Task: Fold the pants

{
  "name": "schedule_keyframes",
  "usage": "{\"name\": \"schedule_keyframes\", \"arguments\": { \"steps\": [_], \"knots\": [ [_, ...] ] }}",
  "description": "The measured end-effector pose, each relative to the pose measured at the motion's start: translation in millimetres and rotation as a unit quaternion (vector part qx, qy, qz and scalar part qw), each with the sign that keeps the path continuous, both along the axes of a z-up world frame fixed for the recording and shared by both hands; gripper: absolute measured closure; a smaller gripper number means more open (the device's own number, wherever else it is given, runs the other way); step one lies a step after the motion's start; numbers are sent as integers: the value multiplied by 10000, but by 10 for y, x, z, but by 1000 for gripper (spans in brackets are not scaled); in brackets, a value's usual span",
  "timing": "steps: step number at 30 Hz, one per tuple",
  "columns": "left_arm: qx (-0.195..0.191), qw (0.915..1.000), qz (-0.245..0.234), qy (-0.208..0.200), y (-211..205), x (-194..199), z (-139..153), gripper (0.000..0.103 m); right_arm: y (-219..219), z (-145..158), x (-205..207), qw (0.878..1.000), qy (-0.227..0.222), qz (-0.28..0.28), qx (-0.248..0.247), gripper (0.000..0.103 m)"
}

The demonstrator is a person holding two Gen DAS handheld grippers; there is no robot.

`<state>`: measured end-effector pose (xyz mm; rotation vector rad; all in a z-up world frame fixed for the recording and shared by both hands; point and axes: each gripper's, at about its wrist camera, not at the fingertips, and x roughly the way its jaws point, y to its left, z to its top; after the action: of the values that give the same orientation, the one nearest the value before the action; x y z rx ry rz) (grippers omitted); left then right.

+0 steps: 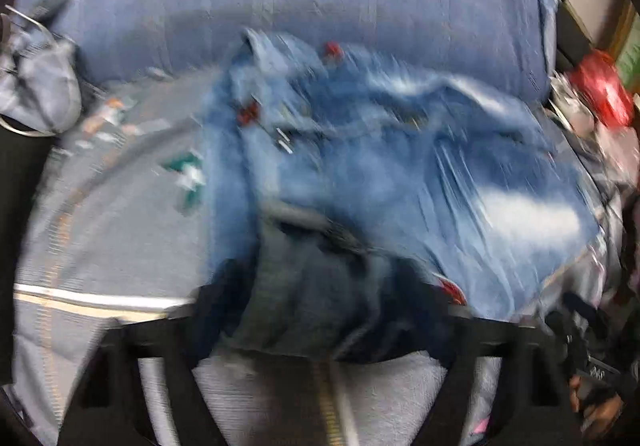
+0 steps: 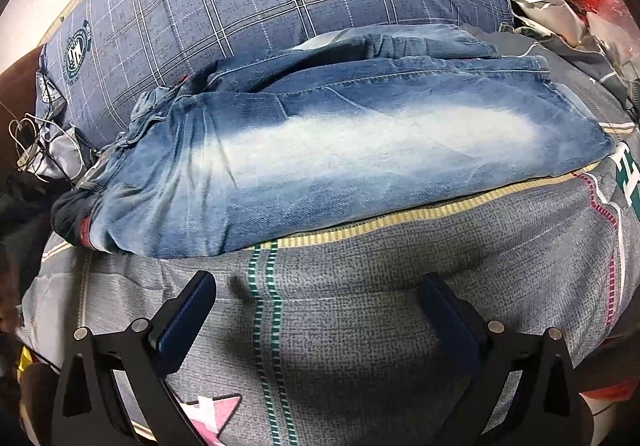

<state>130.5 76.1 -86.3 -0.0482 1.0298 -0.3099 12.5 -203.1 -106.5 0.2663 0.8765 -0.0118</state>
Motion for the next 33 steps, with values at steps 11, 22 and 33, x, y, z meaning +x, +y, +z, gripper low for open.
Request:
{"name": "schedule_keyframes", "arguments": {
  "steps": [11, 22, 33],
  "knots": [
    [-523, 9970, 567, -98, 446, -348, 169, 91, 127, 92, 68, 9986, 11, 168, -510, 4],
    [-433, 9920, 1172, -168, 1205, -577, 406, 90, 423, 207, 62, 9958, -64, 803, -437, 6],
    [941, 9917, 674, -555, 1090, -971, 609, 73, 135, 304, -47, 9969, -200, 752, -56, 6]
  ]
}}
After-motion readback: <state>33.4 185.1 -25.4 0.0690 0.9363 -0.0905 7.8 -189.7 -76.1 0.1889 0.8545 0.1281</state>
